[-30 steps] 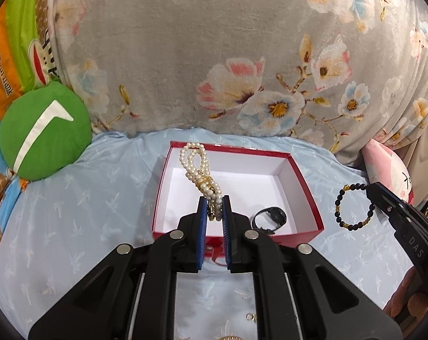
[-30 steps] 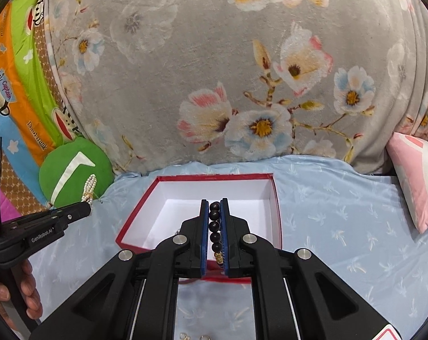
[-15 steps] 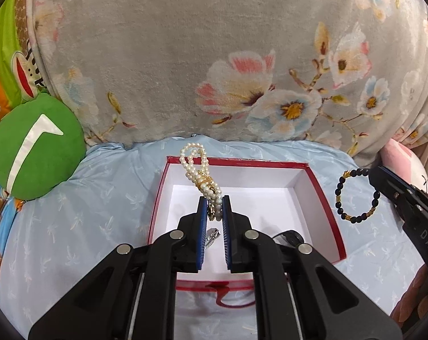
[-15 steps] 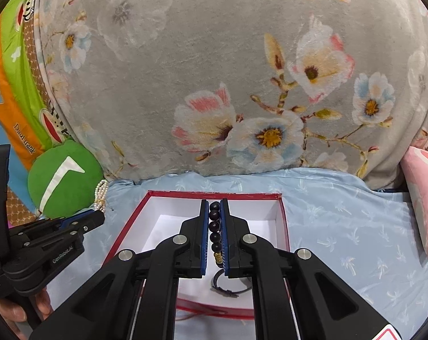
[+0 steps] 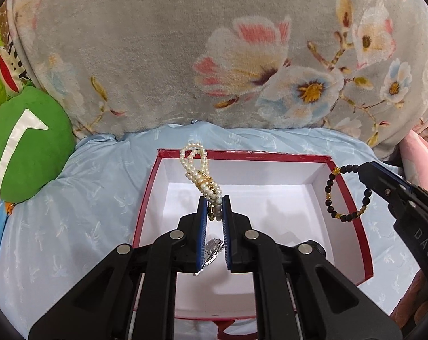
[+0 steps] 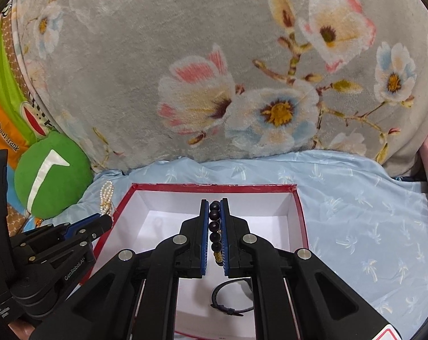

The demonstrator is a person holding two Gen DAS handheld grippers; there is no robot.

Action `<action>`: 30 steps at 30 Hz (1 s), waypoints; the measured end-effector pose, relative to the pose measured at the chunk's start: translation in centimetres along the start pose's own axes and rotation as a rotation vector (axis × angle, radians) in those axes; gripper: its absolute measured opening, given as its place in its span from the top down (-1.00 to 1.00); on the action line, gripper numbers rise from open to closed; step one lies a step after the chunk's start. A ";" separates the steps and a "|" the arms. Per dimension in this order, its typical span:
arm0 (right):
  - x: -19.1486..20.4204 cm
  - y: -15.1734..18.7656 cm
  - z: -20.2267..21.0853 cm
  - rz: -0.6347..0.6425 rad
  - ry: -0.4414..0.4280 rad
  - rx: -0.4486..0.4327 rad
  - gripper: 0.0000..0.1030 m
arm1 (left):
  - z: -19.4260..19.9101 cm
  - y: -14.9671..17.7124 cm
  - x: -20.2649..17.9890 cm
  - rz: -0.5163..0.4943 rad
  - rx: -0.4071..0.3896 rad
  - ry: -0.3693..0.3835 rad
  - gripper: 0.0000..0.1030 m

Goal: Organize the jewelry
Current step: 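Lower bracelet and necklace into the red box and open both tools, then grasp the gold twisted bangle with the right tool while the left tool grasps a gold hoop earring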

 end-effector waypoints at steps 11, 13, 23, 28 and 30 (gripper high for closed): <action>-0.9 1.0 -3.2 -0.022 0.001 0.048 0.66 | -3.0 -0.6 0.2 0.014 0.019 -0.034 0.76; -1.0 0.9 -3.2 -0.025 0.009 0.040 0.40 | -2.9 -0.9 0.4 0.025 0.006 -0.044 0.50; -0.9 1.9 -0.6 -0.042 -0.011 0.000 0.11 | -1.4 -0.7 1.3 0.051 -0.021 -0.078 -0.08; -0.2 3.2 1.2 -0.028 -0.009 -0.017 0.09 | 0.1 0.2 1.4 0.049 -0.023 -0.072 -0.08; 0.0 3.9 1.9 -0.017 0.001 -0.021 0.09 | 0.7 0.7 1.6 0.053 -0.020 -0.067 -0.08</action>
Point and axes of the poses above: each gripper's, at about its wrist camera, not at the fingertips, and z roughly against the way its jaws point, x to its left, y to its underside, the point moved 8 cm from there along -z, roughly the way its jaws point, and after that the axes turned 15 degrees about x, right-handed, at the moved point
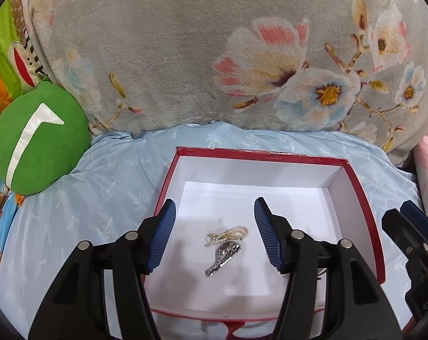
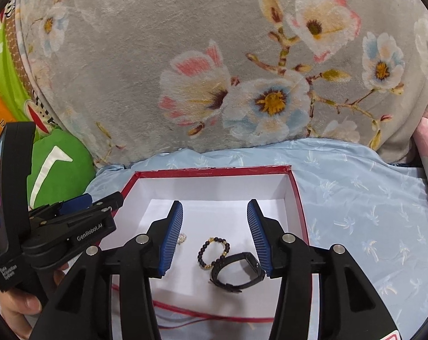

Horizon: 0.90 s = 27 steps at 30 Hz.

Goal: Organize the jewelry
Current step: 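Grasp the gold twisted bangle with the right tool while the left tool grasps a gold hoop earring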

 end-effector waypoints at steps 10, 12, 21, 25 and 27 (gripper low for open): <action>0.3 5.2 3.2 0.003 0.002 0.027 0.04 | 4.3 3.8 1.0 -0.012 -0.003 0.023 -0.09; 0.0 6.6 3.8 -0.002 0.005 0.038 0.04 | 5.2 4.9 1.4 -0.017 -0.008 0.025 -0.09; -2.3 14.2 5.0 -0.022 0.058 0.127 0.04 | 6.0 12.7 3.7 -0.032 0.073 0.028 -0.09; -3.0 17.9 4.9 -0.025 0.066 0.184 0.04 | 4.9 16.8 5.1 -0.018 0.139 0.030 -0.09; -3.3 19.6 4.8 -0.030 0.068 0.208 0.04 | 4.1 18.8 5.8 -0.014 0.176 0.020 -0.09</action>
Point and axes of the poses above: each gripper's, at about its wrist camera, not at the fingertips, and z roughly against the way its jaws point, x to its left, y to its underside, the point moved 8 cm from there along -z, roughly the way its jaws point, and after that the axes turned 15 degrees about x, right-handed, at the moved point
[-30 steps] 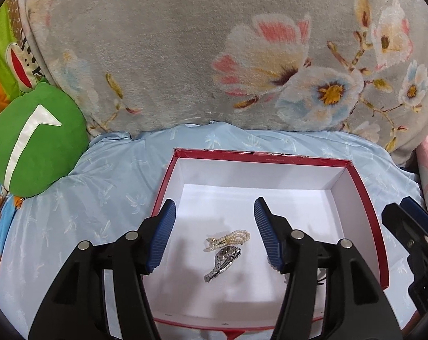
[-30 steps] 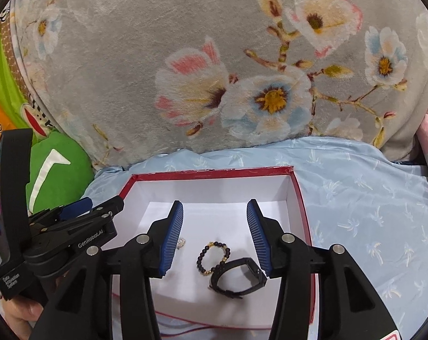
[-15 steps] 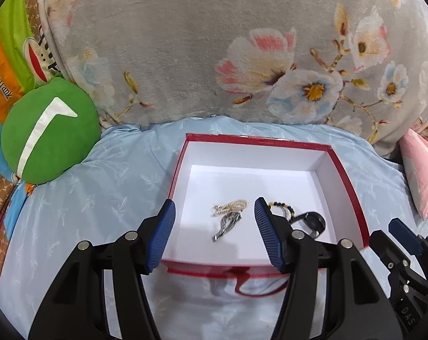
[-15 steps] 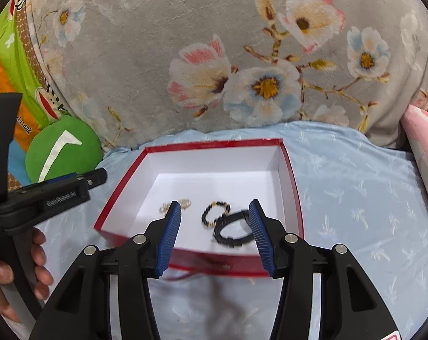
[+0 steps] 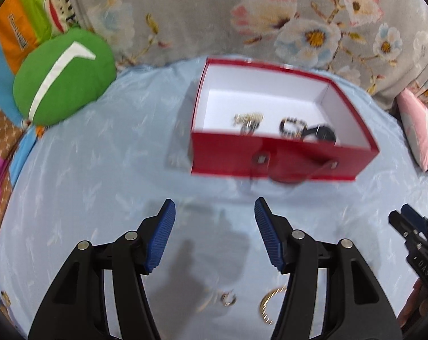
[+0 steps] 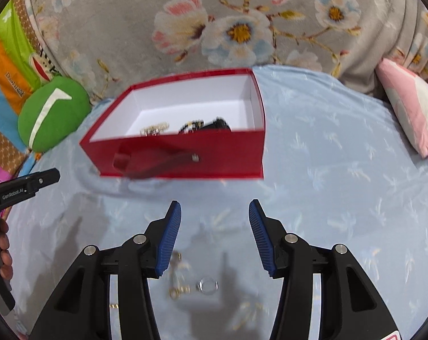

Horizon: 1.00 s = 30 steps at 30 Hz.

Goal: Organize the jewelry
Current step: 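Grasp the gold twisted bangle with the right tool while the left tool grasps a gold hoop earring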

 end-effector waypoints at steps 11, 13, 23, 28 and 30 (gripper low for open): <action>-0.1 6.4 -1.9 -0.012 -0.020 0.103 0.04 | -4.6 8.5 1.3 0.074 0.180 0.050 -0.08; 1.1 7.4 -2.1 0.015 -0.032 0.122 0.04 | -4.9 9.3 1.2 0.076 0.193 0.058 -0.08; 8.4 9.4 -4.1 0.157 -0.107 0.186 0.14 | -5.8 11.0 2.0 0.095 0.228 0.041 -0.08; 10.2 9.3 -5.9 0.181 -0.115 0.221 0.39 | -5.6 11.3 2.3 0.099 0.229 0.045 -0.08; 10.6 9.3 -6.5 0.187 -0.113 0.236 0.49 | -5.6 11.3 2.4 0.102 0.228 0.048 -0.08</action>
Point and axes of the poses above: each gripper's, at about its wrist camera, not at the fingertips, and z roughly against the way its jaws point, x to its left, y to its underside, the point moved 8 cm from there along -z, roughly the way its jaws point, and after that the axes turned 15 degrees about x, right-handed, at the moved point
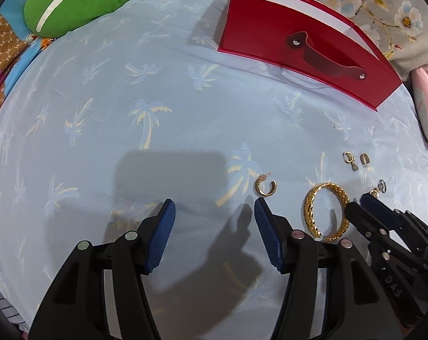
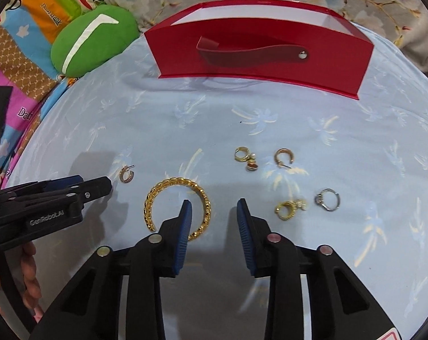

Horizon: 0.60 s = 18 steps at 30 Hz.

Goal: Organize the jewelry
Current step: 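Grasp the gold twisted bangle with the right tool while the left tool grasps a gold hoop earring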

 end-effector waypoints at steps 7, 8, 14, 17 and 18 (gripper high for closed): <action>-0.3 0.2 -0.7 0.011 0.024 0.010 0.93 | 0.0 0.1 -0.6 -0.016 0.004 0.018 -0.09; -0.5 0.4 -0.6 0.003 0.017 0.011 0.94 | 0.0 0.1 -0.8 -0.019 0.005 0.021 -0.09; -3.4 2.6 1.1 -0.062 0.021 0.001 0.94 | -0.1 0.0 -2.0 -0.039 0.009 0.030 -0.09; -5.2 3.7 2.2 -0.105 0.031 -0.006 0.94 | -0.4 -0.2 -2.6 -0.049 0.011 0.027 -0.09; -5.6 4.0 2.5 -0.115 0.034 -0.008 0.94 | -0.5 -0.3 -2.8 -0.054 0.006 0.018 -0.09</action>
Point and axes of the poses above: each gripper's, at about its wrist camera, not at the fingertips, and z roughly against the way its jaws point, x to its left, y to its underside, the point moved 8 cm from there along -z, roughly the way its jaws point, and after that the axes turned 15 degrees about x, right-handed, at the moved point
